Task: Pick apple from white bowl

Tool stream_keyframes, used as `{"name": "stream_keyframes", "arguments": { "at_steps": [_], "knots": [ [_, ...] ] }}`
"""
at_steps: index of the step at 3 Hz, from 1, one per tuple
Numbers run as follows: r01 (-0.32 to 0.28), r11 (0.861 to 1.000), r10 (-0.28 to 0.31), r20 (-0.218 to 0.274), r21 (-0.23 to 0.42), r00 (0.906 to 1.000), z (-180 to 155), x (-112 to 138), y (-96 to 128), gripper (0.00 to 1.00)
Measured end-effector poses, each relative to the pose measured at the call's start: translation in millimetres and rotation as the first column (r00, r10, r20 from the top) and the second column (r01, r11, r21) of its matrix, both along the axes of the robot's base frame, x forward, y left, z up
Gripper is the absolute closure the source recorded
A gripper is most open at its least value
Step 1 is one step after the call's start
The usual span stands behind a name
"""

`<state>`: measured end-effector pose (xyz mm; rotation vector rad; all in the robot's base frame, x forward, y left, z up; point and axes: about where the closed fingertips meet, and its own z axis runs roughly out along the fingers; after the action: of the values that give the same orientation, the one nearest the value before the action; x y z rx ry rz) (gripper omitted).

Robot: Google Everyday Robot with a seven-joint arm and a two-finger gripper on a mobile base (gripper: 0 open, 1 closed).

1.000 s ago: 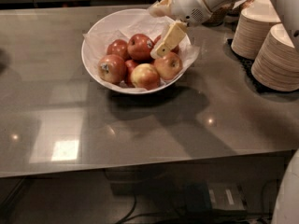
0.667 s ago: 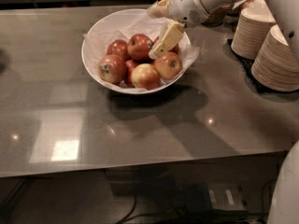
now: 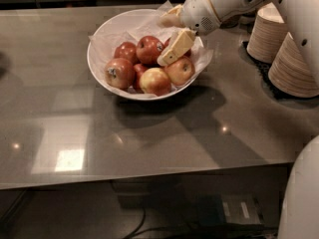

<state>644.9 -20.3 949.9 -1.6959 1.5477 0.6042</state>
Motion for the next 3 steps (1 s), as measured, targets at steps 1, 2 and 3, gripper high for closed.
{"name": "stream_keyframes", "arguments": {
  "at_steps": [1,2,3],
  "knots": [
    [-0.008,1.000,0.008,-0.022,0.018,0.9997,-3.7,1.3,3.0,0.34],
    [-0.015,1.000,0.017,-0.042,0.027,0.9990,-8.4,2.0,5.6,0.37],
    [-0.023,0.999,0.025,-0.072,0.024,0.9971,-16.9,2.7,7.9,0.33]
  ]
}}
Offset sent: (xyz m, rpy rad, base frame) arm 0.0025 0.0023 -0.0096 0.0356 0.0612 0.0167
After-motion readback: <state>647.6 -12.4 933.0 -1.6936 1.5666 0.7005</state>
